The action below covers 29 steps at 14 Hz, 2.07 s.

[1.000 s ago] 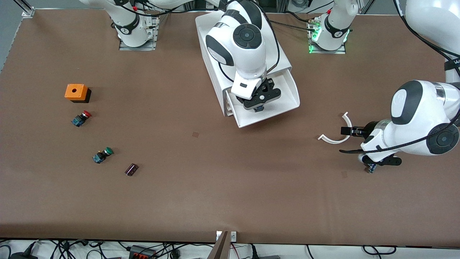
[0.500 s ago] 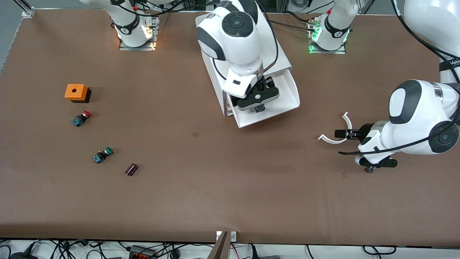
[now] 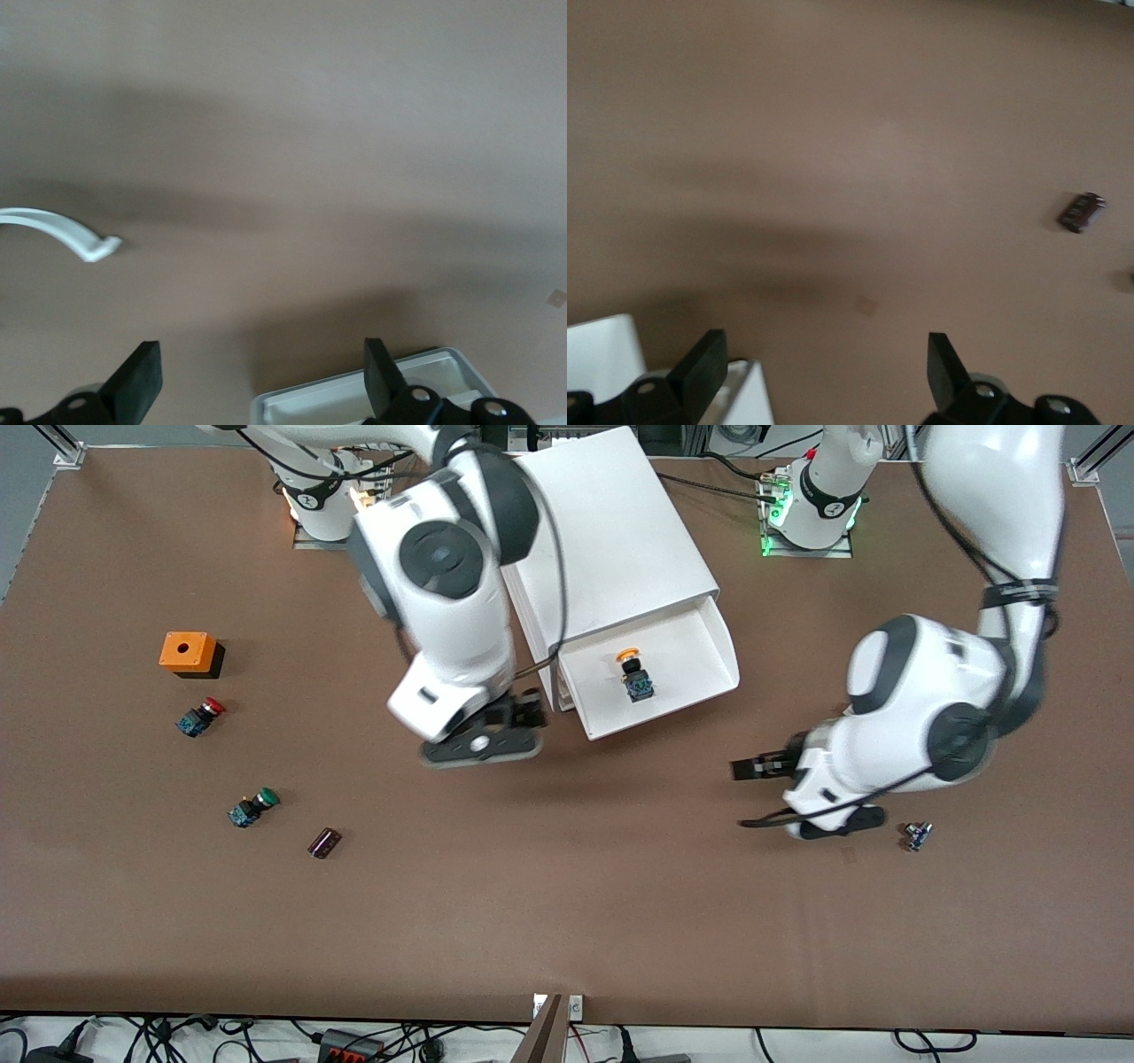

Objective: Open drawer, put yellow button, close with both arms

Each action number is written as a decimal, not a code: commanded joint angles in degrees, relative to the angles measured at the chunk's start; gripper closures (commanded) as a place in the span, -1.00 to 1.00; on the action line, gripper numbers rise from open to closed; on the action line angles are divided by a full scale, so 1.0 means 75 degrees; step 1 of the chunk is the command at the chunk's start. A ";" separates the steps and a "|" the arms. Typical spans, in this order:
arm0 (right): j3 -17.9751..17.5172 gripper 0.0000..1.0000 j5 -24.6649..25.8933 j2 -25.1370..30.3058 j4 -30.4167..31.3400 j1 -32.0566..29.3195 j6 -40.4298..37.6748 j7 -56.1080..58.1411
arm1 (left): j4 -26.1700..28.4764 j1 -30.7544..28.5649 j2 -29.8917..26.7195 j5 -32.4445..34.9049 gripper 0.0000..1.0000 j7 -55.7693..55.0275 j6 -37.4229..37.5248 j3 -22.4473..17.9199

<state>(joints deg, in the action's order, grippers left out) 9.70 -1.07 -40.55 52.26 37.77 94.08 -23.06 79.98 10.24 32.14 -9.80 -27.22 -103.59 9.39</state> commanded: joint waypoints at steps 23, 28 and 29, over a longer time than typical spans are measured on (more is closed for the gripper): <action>-0.1045 -1.00 -0.0455 0.3530 0.3144 -0.5654 -0.0510 0.2628 | 0.3047 0.1107 -0.1355 -0.0099 -1.00 -0.2604 -0.0450 0.1442; -0.1047 -1.00 0.0037 0.4115 0.4197 -0.5563 0.0261 0.2934 | 0.3152 0.1189 -0.1343 -0.0099 -1.00 -0.2851 -0.0427 0.1548; -0.1047 -1.00 0.0037 0.4210 0.4421 -0.5563 0.0403 0.3015 | 0.3152 0.1189 -0.1343 -0.0099 -1.00 -0.2851 -0.0427 0.1548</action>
<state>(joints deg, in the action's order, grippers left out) 2.67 -1.65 -13.36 78.46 -3.40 93.69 -1.91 101.44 19.29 23.70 -9.72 -48.11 -106.85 20.41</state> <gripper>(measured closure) 0.000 0.000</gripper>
